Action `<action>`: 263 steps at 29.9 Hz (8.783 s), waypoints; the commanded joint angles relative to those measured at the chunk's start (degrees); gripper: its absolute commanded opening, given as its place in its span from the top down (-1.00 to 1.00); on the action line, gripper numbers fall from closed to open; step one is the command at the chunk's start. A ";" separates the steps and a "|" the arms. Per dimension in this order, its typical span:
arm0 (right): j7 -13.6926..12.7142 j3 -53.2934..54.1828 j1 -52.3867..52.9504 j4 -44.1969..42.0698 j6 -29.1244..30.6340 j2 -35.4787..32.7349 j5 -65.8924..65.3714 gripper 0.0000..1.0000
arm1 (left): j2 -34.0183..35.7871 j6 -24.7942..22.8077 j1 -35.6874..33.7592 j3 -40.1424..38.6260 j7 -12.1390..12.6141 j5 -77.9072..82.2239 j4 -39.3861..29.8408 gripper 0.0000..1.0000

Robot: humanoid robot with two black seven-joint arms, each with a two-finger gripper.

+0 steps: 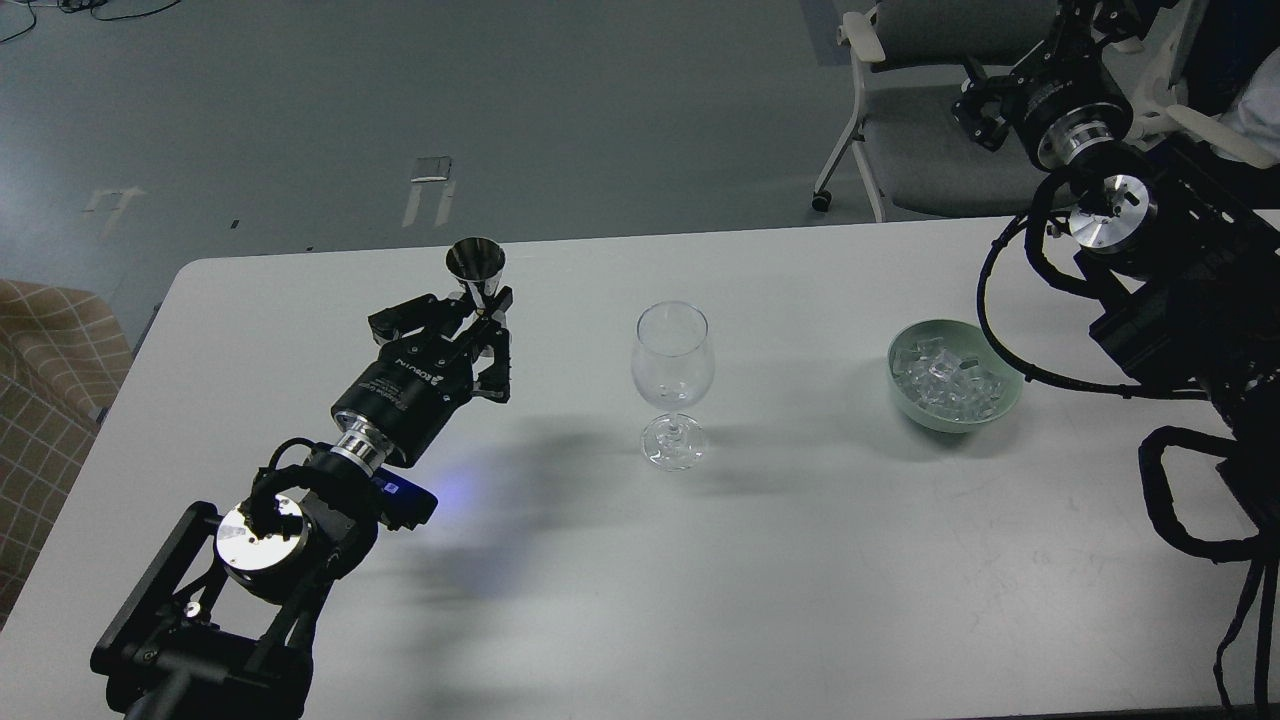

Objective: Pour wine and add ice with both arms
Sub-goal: 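Carry the jigger with the left gripper over the wine glass, then tilt the jigger above the glass rim to pour with the left gripper, then bring the jigger back from the glass toward its starting spot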

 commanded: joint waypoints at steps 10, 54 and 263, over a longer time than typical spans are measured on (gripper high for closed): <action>0.04 0.09 0.06 0.00 0.10 -0.16 0.05 -1.00 | -1.71 3.29 -3.24 2.72 0.01 0.11 0.38 1.00; -0.04 0.18 0.05 -0.09 0.18 -0.25 0.05 -1.00 | -0.65 7.51 -9.92 7.46 3.88 13.55 -1.37 1.00; -0.13 -0.09 2.25 -0.44 -0.17 -0.42 -0.03 -1.00 | 0.66 4.87 -5.36 -16.26 11.44 26.06 -11.23 1.00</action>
